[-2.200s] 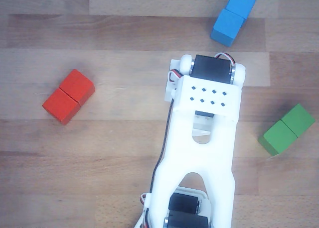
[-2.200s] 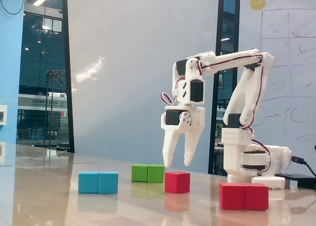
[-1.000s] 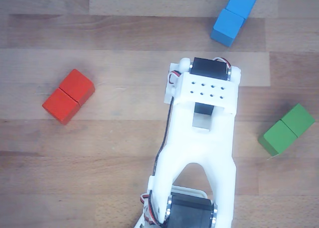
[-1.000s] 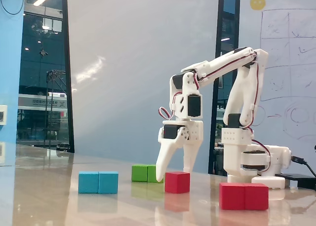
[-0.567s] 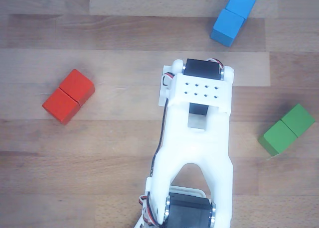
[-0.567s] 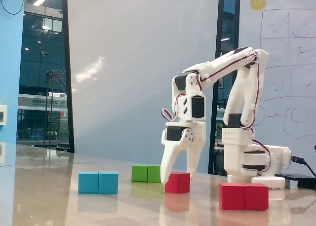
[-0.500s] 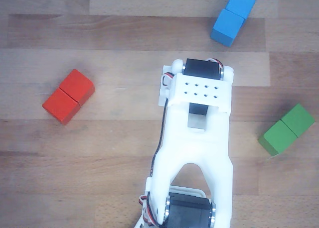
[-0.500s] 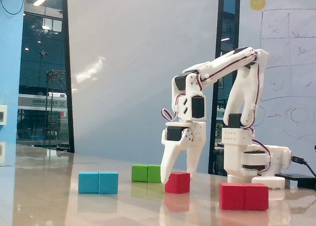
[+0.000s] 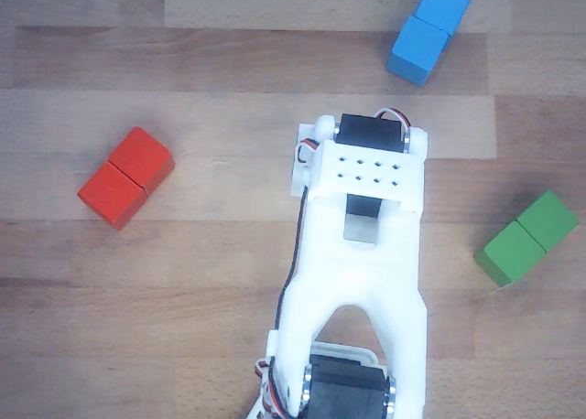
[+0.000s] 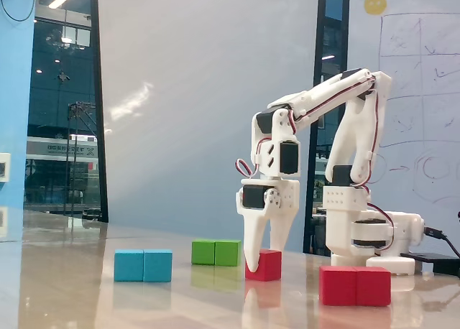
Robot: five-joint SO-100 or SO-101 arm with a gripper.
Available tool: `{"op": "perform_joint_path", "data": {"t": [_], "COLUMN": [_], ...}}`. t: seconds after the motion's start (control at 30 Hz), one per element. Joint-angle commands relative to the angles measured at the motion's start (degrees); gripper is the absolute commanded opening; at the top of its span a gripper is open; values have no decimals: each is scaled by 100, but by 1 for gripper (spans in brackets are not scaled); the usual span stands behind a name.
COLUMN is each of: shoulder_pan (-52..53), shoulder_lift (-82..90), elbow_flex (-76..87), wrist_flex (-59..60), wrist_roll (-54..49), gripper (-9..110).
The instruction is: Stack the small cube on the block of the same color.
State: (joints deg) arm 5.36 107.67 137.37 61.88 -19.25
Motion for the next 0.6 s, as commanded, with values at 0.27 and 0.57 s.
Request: {"op": "perform_joint_path", "data": {"t": [0.27, 0.57], "shoulder_pan": [9, 9], "shoulder_lift": [97, 729], "elbow_flex": [53, 35], "wrist_flex": [-264, -237], "wrist_roll": [26, -62], "gripper": [10, 10]}}
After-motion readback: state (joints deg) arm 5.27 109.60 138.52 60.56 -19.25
